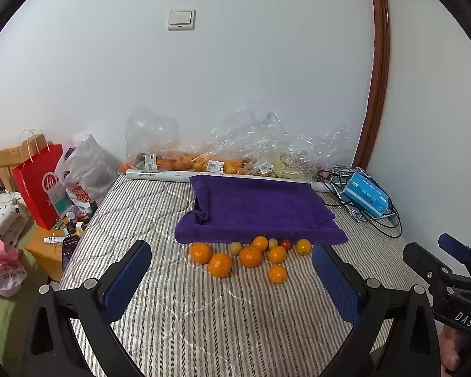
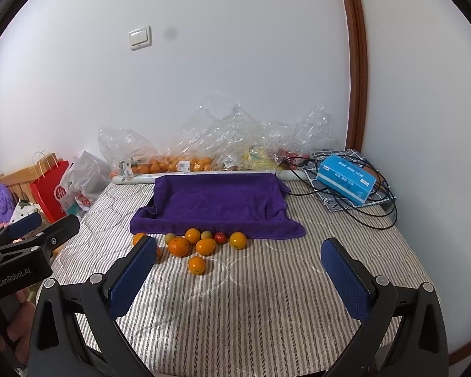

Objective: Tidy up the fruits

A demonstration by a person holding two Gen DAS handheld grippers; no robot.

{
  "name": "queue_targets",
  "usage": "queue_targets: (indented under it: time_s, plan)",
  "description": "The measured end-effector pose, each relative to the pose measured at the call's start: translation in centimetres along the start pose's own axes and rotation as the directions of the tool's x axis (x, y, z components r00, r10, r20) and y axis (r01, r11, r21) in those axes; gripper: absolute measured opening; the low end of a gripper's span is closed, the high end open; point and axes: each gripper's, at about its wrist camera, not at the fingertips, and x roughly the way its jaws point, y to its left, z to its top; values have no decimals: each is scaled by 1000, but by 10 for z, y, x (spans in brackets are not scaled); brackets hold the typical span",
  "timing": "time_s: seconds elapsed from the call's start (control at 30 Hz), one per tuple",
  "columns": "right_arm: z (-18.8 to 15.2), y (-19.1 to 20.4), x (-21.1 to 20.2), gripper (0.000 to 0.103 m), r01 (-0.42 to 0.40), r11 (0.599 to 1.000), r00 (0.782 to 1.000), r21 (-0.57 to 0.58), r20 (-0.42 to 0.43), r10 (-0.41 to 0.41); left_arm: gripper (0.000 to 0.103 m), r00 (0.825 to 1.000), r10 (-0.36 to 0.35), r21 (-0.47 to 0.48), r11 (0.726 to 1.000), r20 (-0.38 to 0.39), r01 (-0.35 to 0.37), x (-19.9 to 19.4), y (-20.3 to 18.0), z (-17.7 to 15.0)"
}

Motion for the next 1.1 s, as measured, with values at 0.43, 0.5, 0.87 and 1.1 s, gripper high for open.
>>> queue_targets:
  time_s: [0.43, 0.5, 0.87, 1.1]
  plan:
    - [2, 4, 3, 103, 3, 1000, 1000, -17, 4, -3, 103, 1000, 8, 8, 1000, -2, -8, 2, -2, 1]
    - [2, 6, 6, 103, 3, 1000, 1000, -28, 0, -3, 103, 1000, 9, 8, 1000, -6, -9, 4, -2, 1]
    - [0, 10, 34, 103, 36, 999, 998, -37, -42, -38, 103, 1000, 16, 21, 1000, -26, -15, 21, 2, 7]
    - [0, 6, 54, 103, 23, 1000, 997, -10, -72, -24, 103, 1000, 7, 20, 1000, -27, -7, 35, 10, 12]
